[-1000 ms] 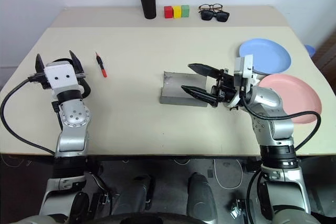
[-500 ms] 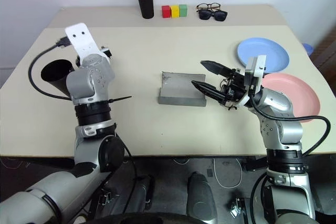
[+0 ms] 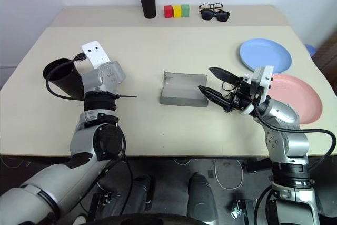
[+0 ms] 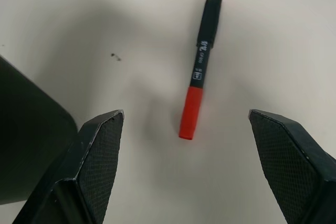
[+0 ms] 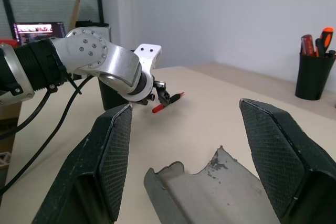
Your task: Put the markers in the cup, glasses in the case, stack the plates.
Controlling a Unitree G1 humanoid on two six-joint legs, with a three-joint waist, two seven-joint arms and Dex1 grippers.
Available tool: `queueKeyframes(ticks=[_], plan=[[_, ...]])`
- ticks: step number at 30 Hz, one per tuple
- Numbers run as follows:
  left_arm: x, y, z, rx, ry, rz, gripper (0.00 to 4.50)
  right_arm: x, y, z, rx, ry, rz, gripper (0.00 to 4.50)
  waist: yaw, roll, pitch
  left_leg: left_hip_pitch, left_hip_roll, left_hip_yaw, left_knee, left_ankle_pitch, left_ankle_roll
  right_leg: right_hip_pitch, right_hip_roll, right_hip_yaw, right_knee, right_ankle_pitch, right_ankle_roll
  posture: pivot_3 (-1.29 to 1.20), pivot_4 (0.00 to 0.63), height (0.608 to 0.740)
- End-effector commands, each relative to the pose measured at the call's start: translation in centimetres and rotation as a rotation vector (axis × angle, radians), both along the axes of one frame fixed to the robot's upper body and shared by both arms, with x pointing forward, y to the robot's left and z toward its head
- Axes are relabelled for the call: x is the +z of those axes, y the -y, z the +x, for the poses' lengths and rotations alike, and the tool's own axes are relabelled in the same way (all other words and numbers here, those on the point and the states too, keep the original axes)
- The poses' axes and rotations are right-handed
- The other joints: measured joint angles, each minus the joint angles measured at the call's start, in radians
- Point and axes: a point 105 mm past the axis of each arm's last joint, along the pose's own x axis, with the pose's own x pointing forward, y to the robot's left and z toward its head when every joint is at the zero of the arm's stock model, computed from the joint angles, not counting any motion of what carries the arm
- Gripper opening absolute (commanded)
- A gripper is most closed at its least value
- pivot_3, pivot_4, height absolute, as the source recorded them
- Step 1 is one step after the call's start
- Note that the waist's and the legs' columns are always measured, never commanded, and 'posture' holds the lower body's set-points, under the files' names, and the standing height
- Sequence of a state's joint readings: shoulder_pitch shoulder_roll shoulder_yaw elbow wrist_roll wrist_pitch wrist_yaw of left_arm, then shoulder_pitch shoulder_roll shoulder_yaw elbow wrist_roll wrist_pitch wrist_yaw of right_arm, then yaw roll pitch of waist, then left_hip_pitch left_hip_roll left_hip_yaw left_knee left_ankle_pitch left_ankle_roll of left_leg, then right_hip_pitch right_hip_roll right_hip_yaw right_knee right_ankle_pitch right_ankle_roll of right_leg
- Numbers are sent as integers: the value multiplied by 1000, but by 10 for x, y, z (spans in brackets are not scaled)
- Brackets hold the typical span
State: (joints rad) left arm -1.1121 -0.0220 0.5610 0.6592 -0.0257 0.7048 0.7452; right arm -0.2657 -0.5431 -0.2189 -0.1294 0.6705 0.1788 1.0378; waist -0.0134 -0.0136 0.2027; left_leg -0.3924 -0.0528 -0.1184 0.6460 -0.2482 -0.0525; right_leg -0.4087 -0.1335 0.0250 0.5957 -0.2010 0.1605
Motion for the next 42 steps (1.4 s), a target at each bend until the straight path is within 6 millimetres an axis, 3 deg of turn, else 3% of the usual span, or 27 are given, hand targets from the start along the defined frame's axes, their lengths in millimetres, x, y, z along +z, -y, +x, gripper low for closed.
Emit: queueKeyframes(ticks=[1,6,21,24,29,37,42], plan=[[18,-3,7,8,43,49,3897,14,3,-7,-18,73,3,3341,0,0,0,0,0,0,0,0,0,0,0,0,0,0,0,0,150,740],[21,-11,13,3,30,109,3897,13,5,-8,-37,70,6,3341,3,0,0,0,0,0,0,0,0,0,0,0,0,0,0,0,150,740],[1,-24,17,-25,-43,176,3897,13,13,-17,-100,65,10,3341,2,0,0,0,0,0,0,0,0,0,0,0,0,0,0,0,150,740],[-2,-25,16,-13,-44,174,3111,13,14,-18,-113,63,10,3341,2,0,0,0,0,0,0,0,0,0,0,0,0,0,0,0,150,740],[-8,-25,16,-23,-57,157,637,13,16,-19,-121,58,8,3341,2,0,0,0,0,0,0,0,0,0,0,0,0,0,0,0,150,740],[-6,-16,19,-71,-46,170,637,14,16,-17,-125,55,5,3341,2,0,0,0,0,0,0,0,0,0,0,0,0,0,0,0,150,740],[-1,16,24,-240,-22,216,637,14,16,-16,-128,57,4,3341,4,0,0,0,0,0,0,0,0,0,0,0,0,0,0,0,150,740]])
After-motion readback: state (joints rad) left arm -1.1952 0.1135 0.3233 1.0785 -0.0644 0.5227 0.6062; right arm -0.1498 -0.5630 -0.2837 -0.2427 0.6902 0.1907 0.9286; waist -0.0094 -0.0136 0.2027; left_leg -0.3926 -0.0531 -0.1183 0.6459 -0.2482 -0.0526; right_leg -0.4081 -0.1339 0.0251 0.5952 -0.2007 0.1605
